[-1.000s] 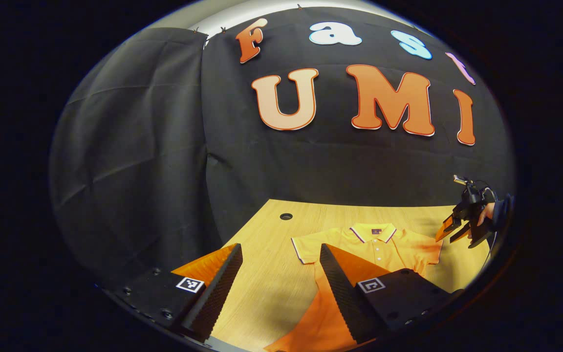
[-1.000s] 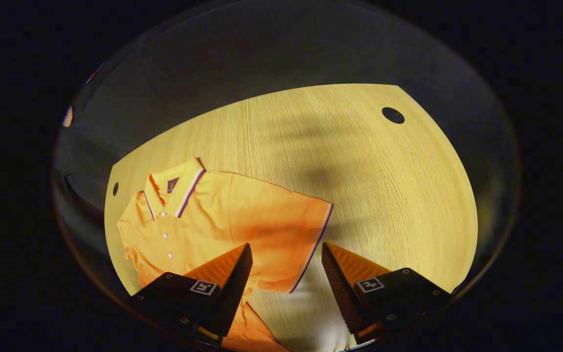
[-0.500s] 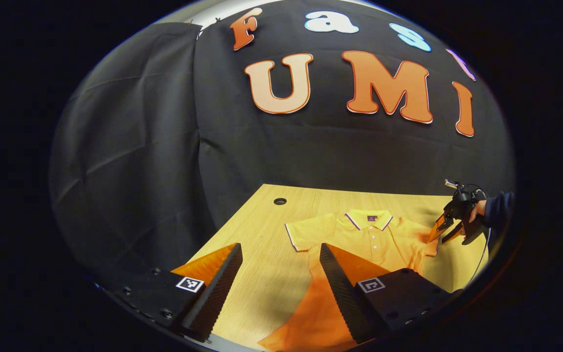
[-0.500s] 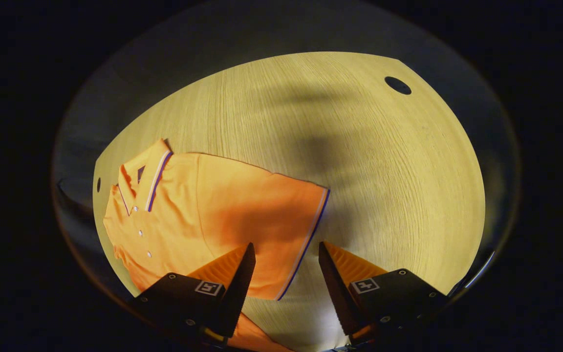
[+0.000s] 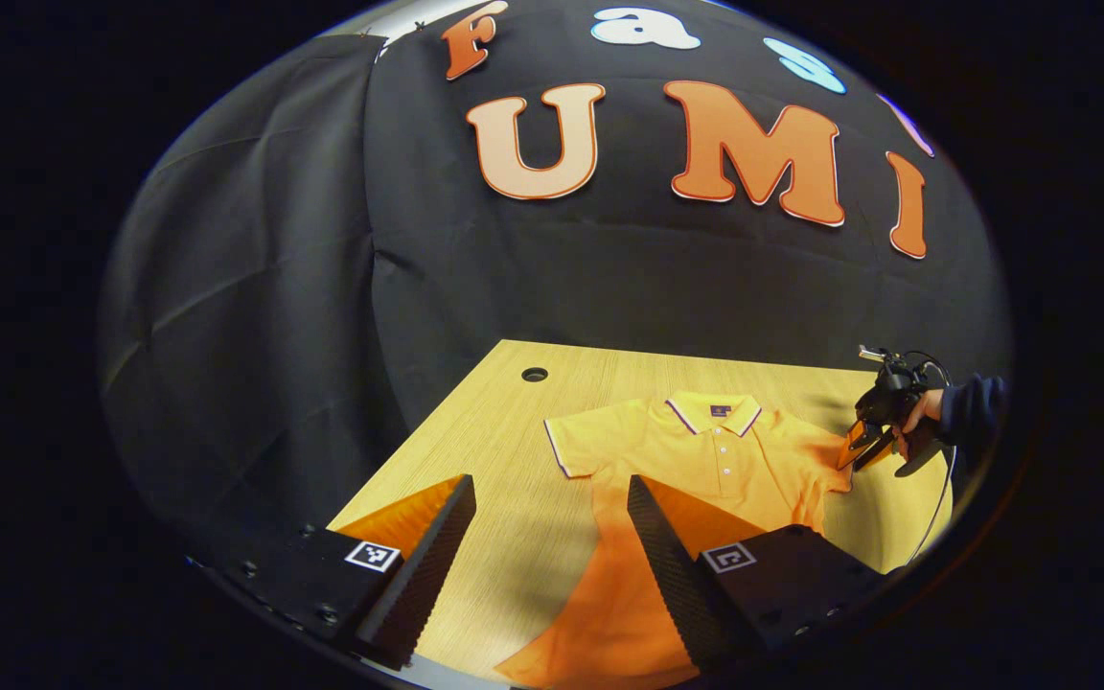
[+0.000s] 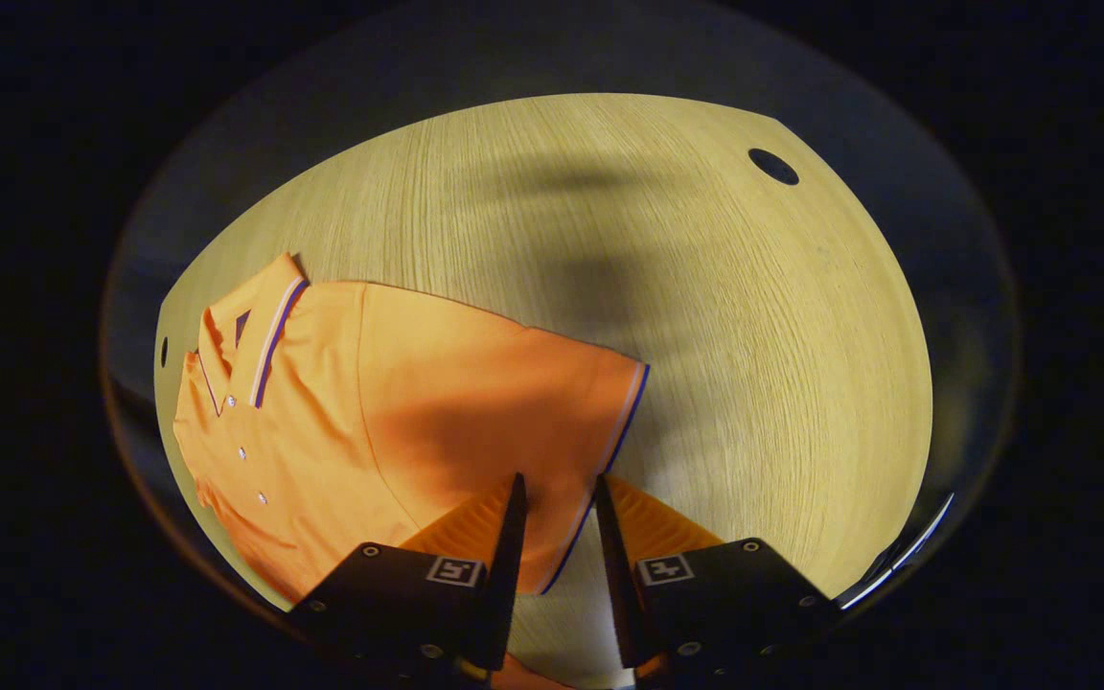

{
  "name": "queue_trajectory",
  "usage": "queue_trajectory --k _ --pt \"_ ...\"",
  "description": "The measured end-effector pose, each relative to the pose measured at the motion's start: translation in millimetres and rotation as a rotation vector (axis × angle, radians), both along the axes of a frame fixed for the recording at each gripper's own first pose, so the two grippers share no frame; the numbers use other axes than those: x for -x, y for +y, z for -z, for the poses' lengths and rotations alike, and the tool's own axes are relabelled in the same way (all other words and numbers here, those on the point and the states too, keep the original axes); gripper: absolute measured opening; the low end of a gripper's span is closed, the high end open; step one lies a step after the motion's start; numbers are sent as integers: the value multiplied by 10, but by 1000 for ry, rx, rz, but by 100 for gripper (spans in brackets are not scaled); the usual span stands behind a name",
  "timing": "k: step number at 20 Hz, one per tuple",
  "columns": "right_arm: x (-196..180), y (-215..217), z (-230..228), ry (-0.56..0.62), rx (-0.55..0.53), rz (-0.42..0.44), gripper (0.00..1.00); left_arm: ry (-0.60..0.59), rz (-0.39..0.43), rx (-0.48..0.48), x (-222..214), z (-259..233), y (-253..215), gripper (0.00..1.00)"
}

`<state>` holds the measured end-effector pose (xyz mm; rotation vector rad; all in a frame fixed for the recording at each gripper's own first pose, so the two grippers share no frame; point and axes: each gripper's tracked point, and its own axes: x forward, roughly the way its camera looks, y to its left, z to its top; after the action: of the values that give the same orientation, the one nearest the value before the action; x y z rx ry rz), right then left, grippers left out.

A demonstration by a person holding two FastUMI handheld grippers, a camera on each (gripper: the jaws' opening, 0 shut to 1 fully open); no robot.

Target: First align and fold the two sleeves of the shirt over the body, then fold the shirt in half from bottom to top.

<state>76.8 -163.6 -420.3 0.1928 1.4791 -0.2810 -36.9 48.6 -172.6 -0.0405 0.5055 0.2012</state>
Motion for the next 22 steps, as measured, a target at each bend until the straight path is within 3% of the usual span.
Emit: queue_trajectory --k 1,2,4,6,11,22 --pt "3 9 -18 3 -9 15 39 3 1 0 3 7 8 98" --pt "-14 2 -11 -6 -17 20 20 5 -1 2 1 6 33 98" --pt "-59 92 -8 -30 -95 51 20 10 -12 8 11 20 74 98" --pt "-111 223 -31 -61 -143 48 6 14 -26 12 28 30 126 98" --pt "-287 440 -303 -137 -174 -16 6 11 -42 9 85 22 172 99" --pt "-607 1214 -732 -221 -241 -165 6 34 -21 -106 248 -16 172 99"
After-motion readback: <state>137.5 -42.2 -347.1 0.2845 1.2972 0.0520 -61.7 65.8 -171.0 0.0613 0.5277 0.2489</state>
